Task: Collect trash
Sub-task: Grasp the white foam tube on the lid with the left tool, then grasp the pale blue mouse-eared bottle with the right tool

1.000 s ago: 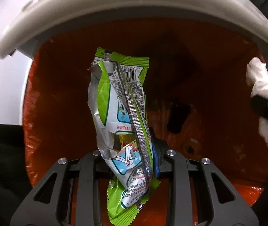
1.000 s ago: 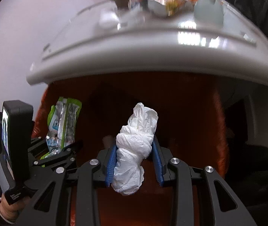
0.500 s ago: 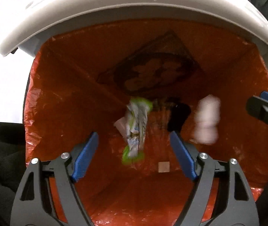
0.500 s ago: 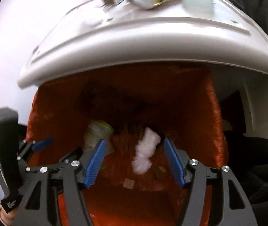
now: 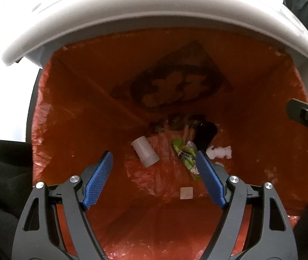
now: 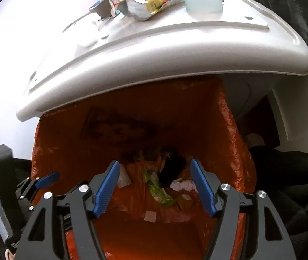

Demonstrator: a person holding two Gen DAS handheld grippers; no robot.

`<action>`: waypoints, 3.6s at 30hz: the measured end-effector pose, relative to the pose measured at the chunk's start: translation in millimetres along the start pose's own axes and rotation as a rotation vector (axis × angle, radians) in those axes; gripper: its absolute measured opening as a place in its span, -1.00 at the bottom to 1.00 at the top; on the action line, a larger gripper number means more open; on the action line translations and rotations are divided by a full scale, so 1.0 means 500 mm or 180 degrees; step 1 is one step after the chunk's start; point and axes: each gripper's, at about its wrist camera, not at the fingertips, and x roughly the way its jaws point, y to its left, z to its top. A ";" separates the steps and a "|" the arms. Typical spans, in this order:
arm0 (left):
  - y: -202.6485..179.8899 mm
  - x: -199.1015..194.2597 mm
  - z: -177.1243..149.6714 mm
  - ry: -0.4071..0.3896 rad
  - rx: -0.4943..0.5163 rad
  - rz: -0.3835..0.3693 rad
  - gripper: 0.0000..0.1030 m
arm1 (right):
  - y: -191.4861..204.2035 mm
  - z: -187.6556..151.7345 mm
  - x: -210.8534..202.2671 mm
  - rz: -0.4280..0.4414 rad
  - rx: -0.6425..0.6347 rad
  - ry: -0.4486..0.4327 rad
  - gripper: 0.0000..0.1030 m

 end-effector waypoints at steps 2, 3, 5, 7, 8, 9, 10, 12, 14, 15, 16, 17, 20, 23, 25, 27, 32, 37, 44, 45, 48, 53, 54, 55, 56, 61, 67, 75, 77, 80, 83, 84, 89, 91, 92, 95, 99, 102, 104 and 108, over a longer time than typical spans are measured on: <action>0.004 -0.037 0.005 -0.0145 -0.0001 -0.0021 0.49 | -0.003 0.002 -0.006 0.0021 0.0029 -0.0030 0.34; 0.002 -0.052 0.008 -0.0213 0.0010 -0.0026 0.49 | -0.004 0.002 -0.009 0.0027 0.0035 -0.0046 0.34; 0.005 -0.097 0.024 -0.0392 0.0040 -0.0076 0.49 | -0.008 0.003 -0.015 0.0058 0.0050 -0.0078 0.34; 0.006 -0.136 0.051 -0.0516 0.0042 -0.0137 0.49 | -0.008 0.004 -0.018 0.0079 0.0060 -0.0096 0.34; 0.009 -0.149 0.065 -0.0553 0.0018 -0.0175 0.49 | -0.010 0.005 -0.021 0.0094 0.0071 -0.0110 0.34; 0.016 -0.165 0.088 -0.0602 -0.0052 -0.0256 0.49 | -0.010 0.006 -0.023 0.0108 0.0084 -0.0126 0.34; 0.022 -0.174 0.104 -0.0633 -0.0112 -0.0303 0.50 | -0.010 0.007 -0.024 0.0116 0.0093 -0.0138 0.34; 0.031 -0.189 0.144 -0.0682 -0.0250 -0.0339 0.50 | -0.015 0.008 -0.030 0.0140 0.0126 -0.0174 0.35; 0.038 -0.195 0.194 -0.0711 -0.0393 -0.0395 0.50 | -0.020 0.010 -0.035 0.0165 0.0163 -0.0201 0.36; 0.039 -0.194 0.224 -0.0739 -0.0477 -0.0380 0.50 | -0.020 0.010 -0.035 0.0172 0.0176 -0.0209 0.37; 0.038 -0.192 0.244 -0.0746 -0.0533 -0.0363 0.50 | -0.021 0.011 -0.037 0.0177 0.0186 -0.0215 0.37; 0.036 -0.187 0.268 -0.0751 -0.0602 -0.0349 0.50 | -0.021 0.011 -0.037 0.0181 0.0196 -0.0219 0.38; 0.019 -0.155 0.317 -0.0782 -0.0705 -0.0313 0.50 | -0.024 0.014 -0.038 0.0198 0.0225 -0.0217 0.38; -0.005 -0.136 0.361 -0.0828 -0.0730 -0.0262 0.50 | -0.026 0.013 -0.038 0.0236 0.0232 -0.0211 0.38; -0.026 -0.121 0.389 -0.0871 -0.0759 -0.0229 0.50 | -0.026 0.013 -0.038 0.0257 0.0231 -0.0208 0.38; -0.041 -0.106 0.412 -0.0901 -0.0792 -0.0181 0.50 | -0.027 0.013 -0.038 0.0283 0.0245 -0.0194 0.38; -0.057 -0.062 0.450 -0.0841 -0.0834 -0.0015 0.50 | -0.024 0.014 -0.038 0.0311 0.0216 -0.0202 0.38; -0.071 -0.043 0.439 -0.0998 -0.0703 0.0350 -0.23 | -0.020 0.015 -0.036 0.0349 0.0221 -0.0176 0.38; -0.059 -0.044 0.404 -0.1365 -0.0379 0.0169 -0.43 | -0.011 0.021 -0.029 0.0331 0.0160 -0.0155 0.38; -0.053 -0.047 0.400 -0.1388 -0.0349 0.0105 -0.45 | -0.012 0.022 -0.027 0.0317 0.0168 -0.0152 0.38; -0.040 -0.062 0.397 -0.1401 -0.0299 0.0005 -0.56 | -0.013 0.021 -0.028 0.0284 0.0165 -0.0186 0.38; -0.014 -0.147 0.369 -0.1550 -0.0161 -0.0229 -0.57 | -0.007 0.023 -0.035 0.0243 0.0165 -0.0285 0.38; -0.013 -0.161 0.367 -0.1571 -0.0146 -0.0278 -0.57 | -0.007 0.024 -0.038 0.0224 0.0159 -0.0317 0.38; -0.005 -0.187 0.353 -0.1598 -0.0122 -0.0342 -0.57 | -0.006 0.026 -0.042 0.0213 0.0153 -0.0355 0.38; 0.000 -0.208 0.341 -0.1624 -0.0099 -0.0372 -0.57 | -0.007 0.026 -0.047 0.0207 0.0145 -0.0385 0.38; 0.019 -0.288 0.259 -0.1804 -0.0011 -0.0324 -0.57 | -0.015 0.067 -0.110 0.0130 0.0061 -0.0783 0.38; 0.011 -0.271 0.229 -0.1949 0.0045 -0.0138 -0.57 | -0.046 0.196 -0.134 -0.0300 0.0045 -0.1085 0.41; 0.056 -0.239 0.234 -0.1775 -0.0281 -0.0303 -0.57 | -0.089 0.335 -0.069 -0.0622 0.0107 -0.1268 0.45; 0.058 -0.242 0.235 -0.1790 -0.0287 -0.0303 -0.57 | -0.089 0.354 -0.048 -0.0655 0.0089 -0.1257 0.45; 0.053 -0.241 0.235 -0.1809 -0.0258 -0.0270 -0.57 | -0.091 0.388 -0.011 -0.0696 0.0062 -0.1204 0.45; 0.049 -0.235 0.236 -0.1777 -0.0251 -0.0283 -0.57 | -0.098 0.411 0.018 -0.0734 0.0080 -0.1154 0.45; 0.048 -0.232 0.236 -0.1765 -0.0247 -0.0280 -0.57 | -0.104 0.419 0.031 -0.0739 0.0097 -0.1100 0.47; 0.043 -0.221 0.240 -0.1709 -0.0223 -0.0288 -0.57 | -0.081 0.422 0.046 -0.1031 -0.0105 -0.1052 0.17; 0.040 -0.219 0.238 -0.1696 -0.0214 -0.0292 -0.57 | -0.080 0.415 0.044 -0.1032 -0.0098 -0.1084 0.15; 0.039 -0.218 0.239 -0.1698 -0.0199 -0.0284 -0.57 | -0.081 0.411 0.042 -0.1034 -0.0090 -0.1103 0.15; 0.036 -0.217 0.237 -0.1713 -0.0162 -0.0250 -0.57 | -0.083 0.398 0.035 -0.0993 -0.0051 -0.1167 0.14; 0.039 -0.209 0.240 -0.1672 -0.0186 -0.0266 -0.57 | -0.075 0.384 0.016 -0.0935 -0.0080 -0.1243 0.14; 0.043 -0.206 0.242 -0.1646 -0.0233 -0.0276 -0.57 | -0.056 0.384 -0.008 -0.0901 -0.0112 -0.1326 0.15; 0.044 -0.207 0.242 -0.1661 -0.0239 -0.0264 -0.57 | -0.047 0.381 -0.026 -0.0861 -0.0130 -0.1373 0.15; 0.043 -0.213 0.237 -0.1706 -0.0210 -0.0213 -0.57 | -0.020 0.356 -0.072 -0.0758 -0.0204 -0.1458 0.15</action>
